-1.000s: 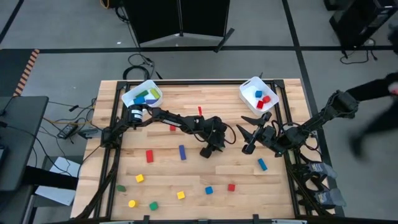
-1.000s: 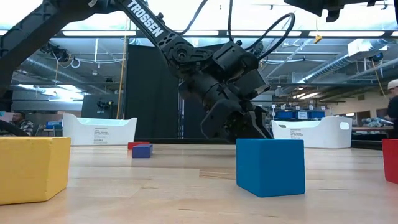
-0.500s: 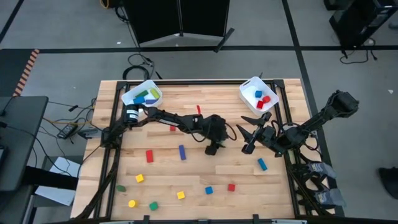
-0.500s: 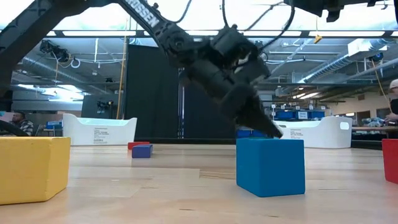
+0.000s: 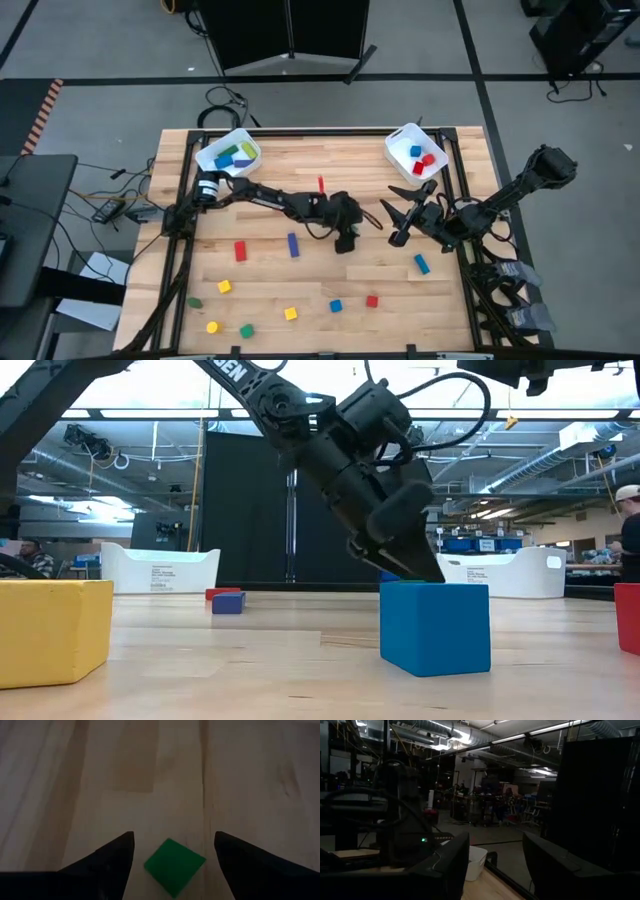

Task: Sort blocks by size
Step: Put the small green block into the right white bin

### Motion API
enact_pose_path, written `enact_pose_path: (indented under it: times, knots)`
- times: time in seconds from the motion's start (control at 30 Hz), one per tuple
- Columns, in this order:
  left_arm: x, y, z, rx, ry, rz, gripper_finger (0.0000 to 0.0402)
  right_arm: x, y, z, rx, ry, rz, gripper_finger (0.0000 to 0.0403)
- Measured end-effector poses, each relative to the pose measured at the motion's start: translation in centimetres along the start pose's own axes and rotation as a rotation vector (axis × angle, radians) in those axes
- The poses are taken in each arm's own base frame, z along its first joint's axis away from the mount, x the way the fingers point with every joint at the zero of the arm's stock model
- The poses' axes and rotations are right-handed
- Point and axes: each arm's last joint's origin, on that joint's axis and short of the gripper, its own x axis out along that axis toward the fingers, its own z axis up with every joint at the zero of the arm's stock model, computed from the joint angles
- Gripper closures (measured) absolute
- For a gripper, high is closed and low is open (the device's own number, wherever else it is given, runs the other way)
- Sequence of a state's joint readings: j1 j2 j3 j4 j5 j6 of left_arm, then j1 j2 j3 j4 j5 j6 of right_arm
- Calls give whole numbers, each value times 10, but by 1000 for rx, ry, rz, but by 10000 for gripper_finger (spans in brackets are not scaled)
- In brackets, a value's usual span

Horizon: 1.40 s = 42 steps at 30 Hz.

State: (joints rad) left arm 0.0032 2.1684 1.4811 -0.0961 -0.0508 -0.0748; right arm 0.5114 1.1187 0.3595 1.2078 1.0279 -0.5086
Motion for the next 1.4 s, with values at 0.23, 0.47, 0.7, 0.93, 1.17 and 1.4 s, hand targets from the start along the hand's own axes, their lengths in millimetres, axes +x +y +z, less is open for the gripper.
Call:
enact_pose_path:
  times: [0.23, 0.47, 0.7, 0.93, 1.17, 1.4]
  knots:
    - [-3, -18, -1, -91, -20, 104, 117, 0, 0, 0, 0, 0, 0, 206]
    - [-5, -33, -3, -147, -42, 208, 117, -2, 1, 1, -14, -2, 12, 206]
    - [-5, -38, -13, -203, -39, 270, 111, -2, 1, 1, -12, -2, 13, 206]
    - [-3, -41, -18, -270, -70, 260, 78, -4, 3, 2, -10, -8, 32, 206]
    - [2, -39, -33, -326, -87, 261, 60, -5, 3, 2, -12, -10, 35, 206]
    - [5, -38, -44, -361, -151, 245, 66, -5, 3, 2, -10, -13, 35, 206]
